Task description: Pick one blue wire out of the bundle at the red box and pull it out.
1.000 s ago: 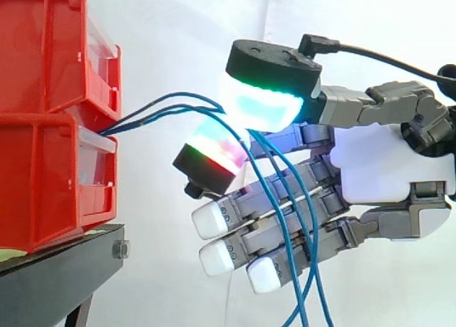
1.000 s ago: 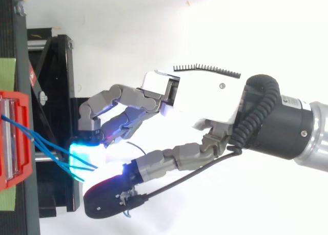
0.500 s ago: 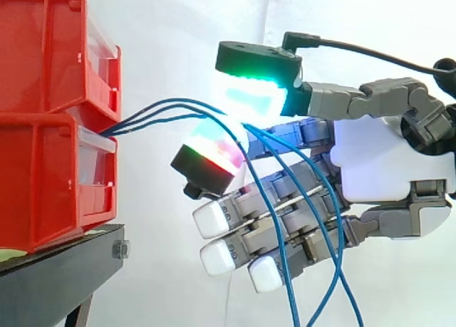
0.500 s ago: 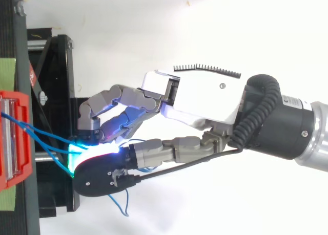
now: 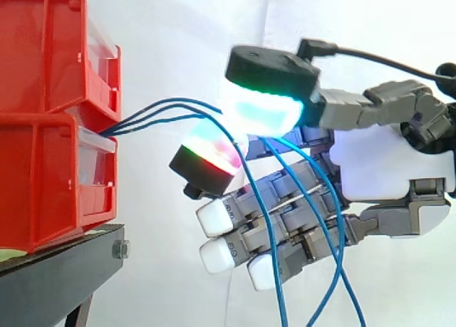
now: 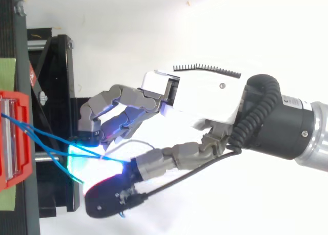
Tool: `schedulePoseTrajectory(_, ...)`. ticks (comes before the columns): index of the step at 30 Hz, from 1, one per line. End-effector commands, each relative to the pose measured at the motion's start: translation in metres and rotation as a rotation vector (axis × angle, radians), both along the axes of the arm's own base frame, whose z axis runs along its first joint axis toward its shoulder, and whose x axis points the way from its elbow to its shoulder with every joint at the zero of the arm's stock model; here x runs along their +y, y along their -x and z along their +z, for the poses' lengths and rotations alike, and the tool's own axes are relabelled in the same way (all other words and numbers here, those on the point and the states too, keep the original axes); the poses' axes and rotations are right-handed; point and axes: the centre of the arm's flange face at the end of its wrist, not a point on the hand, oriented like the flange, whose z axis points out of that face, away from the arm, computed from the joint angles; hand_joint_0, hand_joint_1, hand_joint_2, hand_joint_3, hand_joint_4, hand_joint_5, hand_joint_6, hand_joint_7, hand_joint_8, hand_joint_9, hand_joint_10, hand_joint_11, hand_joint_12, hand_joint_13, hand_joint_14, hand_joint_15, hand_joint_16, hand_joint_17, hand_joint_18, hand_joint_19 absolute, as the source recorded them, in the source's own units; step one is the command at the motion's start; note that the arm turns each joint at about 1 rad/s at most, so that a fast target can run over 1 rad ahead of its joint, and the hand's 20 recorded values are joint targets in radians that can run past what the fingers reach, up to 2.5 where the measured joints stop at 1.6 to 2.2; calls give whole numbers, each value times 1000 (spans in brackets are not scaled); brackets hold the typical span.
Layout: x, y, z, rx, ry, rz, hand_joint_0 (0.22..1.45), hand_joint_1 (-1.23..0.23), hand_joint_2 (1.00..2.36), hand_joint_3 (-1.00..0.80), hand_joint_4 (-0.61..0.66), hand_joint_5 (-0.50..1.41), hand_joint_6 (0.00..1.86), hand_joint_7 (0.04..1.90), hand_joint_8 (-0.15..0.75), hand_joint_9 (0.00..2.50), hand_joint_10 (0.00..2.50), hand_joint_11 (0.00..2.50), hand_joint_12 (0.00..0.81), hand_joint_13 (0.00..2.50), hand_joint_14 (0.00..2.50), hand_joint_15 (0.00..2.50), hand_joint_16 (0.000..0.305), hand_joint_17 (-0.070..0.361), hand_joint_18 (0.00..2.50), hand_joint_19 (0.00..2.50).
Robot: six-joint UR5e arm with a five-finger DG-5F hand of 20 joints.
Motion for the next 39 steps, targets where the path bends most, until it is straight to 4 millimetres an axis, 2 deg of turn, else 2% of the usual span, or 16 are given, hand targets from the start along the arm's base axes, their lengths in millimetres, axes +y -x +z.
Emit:
schedulePoseTrajectory(1,-1,0,0,0,0,-1,682,-871,1000,-500,59,-201,897,929,290,791,15,533,410,757,15,402,56,126,727,455)
schedulePoseTrajectory(6,-1,0,0,0,0,-1,601,-844,1000,-500,46,-197,896,924,285,798,15,529,407,761,15,404,56,126,736,467)
schedulePoseTrajectory(10,-2,0,0,0,0,-2,518,-743,1000,-500,64,-189,891,911,299,822,15,532,422,770,17,415,59,133,741,484)
schedulePoseTrajectory(11,-2,0,-1,1,0,-2,504,-638,1000,-500,70,-185,888,911,308,849,12,535,427,775,15,421,60,135,739,498)
schedulePoseTrajectory(13,-2,0,-1,1,0,-2,502,-584,1000,-500,72,-183,884,923,308,859,12,533,427,776,16,419,60,135,735,509)
schedulePoseTrajectory(14,-2,0,-1,1,0,-2,521,-500,1000,-500,63,-181,878,946,309,872,12,537,419,772,15,424,59,132,719,516)
schedulePoseTrajectory(17,-2,0,-1,3,1,-2,570,-465,1000,-500,54,-179,875,992,305,878,15,535,409,764,16,436,56,126,693,539)
schedulePoseTrajectory(21,-2,0,0,3,1,-1,587,-521,1010,-368,102,-177,890,999,316,892,13,548,411,779,16,441,56,126,693,543)
schedulePoseTrajectory(23,-2,0,0,3,1,-1,583,-603,1013,-297,117,-176,897,991,323,891,15,560,415,781,16,447,56,127,697,542)
schedulePoseTrajectory(29,-2,0,0,3,1,-2,586,-738,1014,-214,171,-171,903,982,346,891,15,567,432,802,16,443,59,133,746,511)
schedulePoseTrajectory(33,-2,0,0,4,1,-1,613,-808,1013,-295,161,-176,896,991,330,866,16,562,420,788,16,435,57,127,728,503)
schedulePoseTrajectory(35,-2,0,-1,6,1,-1,638,-867,1001,-482,160,-182,890,986,319,844,16,565,418,781,17,429,57,128,734,490)
schedulePoseTrajectory(39,-2,1,-1,7,2,-1,551,-831,1000,-500,135,-191,891,952,312,819,15,561,424,767,17,425,59,132,737,489)
